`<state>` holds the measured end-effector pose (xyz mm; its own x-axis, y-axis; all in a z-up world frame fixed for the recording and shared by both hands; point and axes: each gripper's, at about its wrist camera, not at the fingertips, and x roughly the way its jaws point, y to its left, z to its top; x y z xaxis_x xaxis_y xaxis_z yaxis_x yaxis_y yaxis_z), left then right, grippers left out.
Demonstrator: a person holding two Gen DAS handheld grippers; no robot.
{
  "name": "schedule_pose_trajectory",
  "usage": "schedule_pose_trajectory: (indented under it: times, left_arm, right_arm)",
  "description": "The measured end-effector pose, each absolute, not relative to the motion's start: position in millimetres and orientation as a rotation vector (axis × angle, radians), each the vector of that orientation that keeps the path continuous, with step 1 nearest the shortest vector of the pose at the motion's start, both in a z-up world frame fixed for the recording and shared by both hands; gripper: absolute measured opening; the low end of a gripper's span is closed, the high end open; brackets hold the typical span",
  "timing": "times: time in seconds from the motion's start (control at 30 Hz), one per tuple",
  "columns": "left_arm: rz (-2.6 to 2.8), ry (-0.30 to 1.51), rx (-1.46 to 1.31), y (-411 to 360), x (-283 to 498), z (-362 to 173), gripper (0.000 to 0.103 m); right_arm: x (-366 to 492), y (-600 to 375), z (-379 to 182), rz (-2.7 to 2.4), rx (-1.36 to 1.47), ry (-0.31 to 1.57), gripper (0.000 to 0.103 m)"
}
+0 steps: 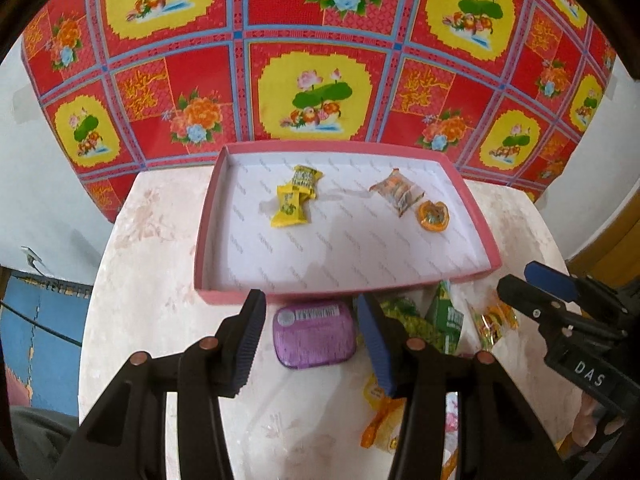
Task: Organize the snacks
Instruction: 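Withdraw both open tools from the pink box toward the snack pile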
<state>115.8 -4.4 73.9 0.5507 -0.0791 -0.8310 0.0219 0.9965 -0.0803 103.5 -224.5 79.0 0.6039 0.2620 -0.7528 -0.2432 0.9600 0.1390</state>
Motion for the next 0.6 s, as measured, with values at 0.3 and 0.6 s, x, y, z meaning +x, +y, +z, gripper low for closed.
schedule_pose_trajectory:
  times: [0.3,0.6]
  left_arm:
    - [-0.048,1.013,-0.075,-2,103,62,0.051]
    - [-0.043,1.050,-0.118,9,97,47,0.051]
  right_arm:
    - [89,-236,66,0.282,0.053,0.899,0.051]
    - [81,-248,47,0.268,0.076,0.938,0.051]
